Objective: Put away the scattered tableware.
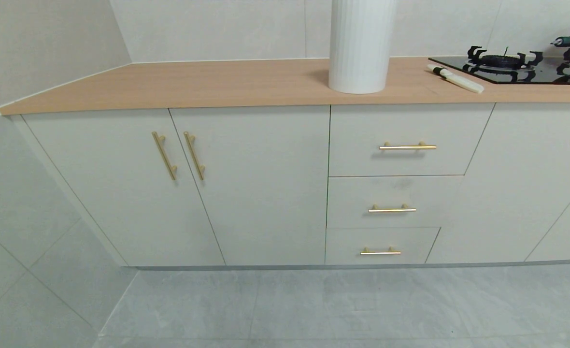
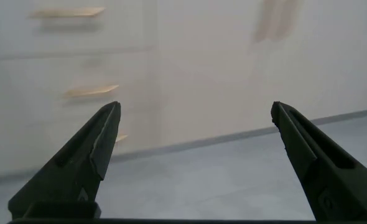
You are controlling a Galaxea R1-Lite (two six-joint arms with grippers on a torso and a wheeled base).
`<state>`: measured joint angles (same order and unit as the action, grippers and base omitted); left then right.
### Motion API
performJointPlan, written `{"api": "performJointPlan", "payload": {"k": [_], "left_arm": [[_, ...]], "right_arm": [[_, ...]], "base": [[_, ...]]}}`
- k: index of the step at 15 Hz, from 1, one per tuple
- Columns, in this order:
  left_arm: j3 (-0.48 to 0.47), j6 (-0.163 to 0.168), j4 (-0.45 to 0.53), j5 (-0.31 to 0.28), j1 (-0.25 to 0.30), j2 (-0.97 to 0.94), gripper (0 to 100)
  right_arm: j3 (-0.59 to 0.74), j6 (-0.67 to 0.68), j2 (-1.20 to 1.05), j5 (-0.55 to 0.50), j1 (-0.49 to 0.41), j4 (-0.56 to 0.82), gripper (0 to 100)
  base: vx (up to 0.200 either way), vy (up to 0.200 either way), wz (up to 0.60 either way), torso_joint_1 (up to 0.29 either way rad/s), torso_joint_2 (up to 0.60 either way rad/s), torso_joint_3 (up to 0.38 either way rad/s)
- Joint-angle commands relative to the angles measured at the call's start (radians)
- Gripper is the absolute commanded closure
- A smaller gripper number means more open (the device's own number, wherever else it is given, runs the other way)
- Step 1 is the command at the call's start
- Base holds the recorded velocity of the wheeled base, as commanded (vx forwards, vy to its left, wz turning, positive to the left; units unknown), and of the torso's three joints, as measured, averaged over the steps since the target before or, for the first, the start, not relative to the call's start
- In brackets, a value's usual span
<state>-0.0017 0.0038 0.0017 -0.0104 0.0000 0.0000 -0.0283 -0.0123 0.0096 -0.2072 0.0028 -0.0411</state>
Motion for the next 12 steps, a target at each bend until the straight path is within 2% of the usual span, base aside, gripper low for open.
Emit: {"api": "performJointPlan", "payload": {"k": [1,3,4,9,12], "left_arm": [[0.000,0.001,0.000,0.000,0.000,0.002,0],[0.000,0.001,0.000,0.000,0.000,0.002,0],[0.000,0.001,0.000,0.000,0.000,0.002,0],[0.000,-0.001,0.000,0.000,0.000,0.002,0],[0.000,0.010,0.001,-0.002,0.000,0.002,0]], "right_arm": [[0.028,0.015,-0.008,0.023,-0.001,-0.005,0],[0.028,0.015,-0.008,0.118,-0.001,-0.005,0],[0.028,0.011,-0.008,0.173,-0.001,0.036,0],[0.028,0.008,-0.008,0.192,-0.001,0.041,0],[0.028,0.008,-0.008,0.192,-0.001,0.041,0]], "base": [[0.000,0.000,0.00,0.000,0.00,0.000],[0.000,0.000,0.00,0.000,0.00,0.000],[0.000,0.000,0.00,0.000,0.00,0.000],[0.000,0.000,0.00,0.000,0.00,0.000],[0.000,0.000,0.00,0.000,0.00,0.000]]}}
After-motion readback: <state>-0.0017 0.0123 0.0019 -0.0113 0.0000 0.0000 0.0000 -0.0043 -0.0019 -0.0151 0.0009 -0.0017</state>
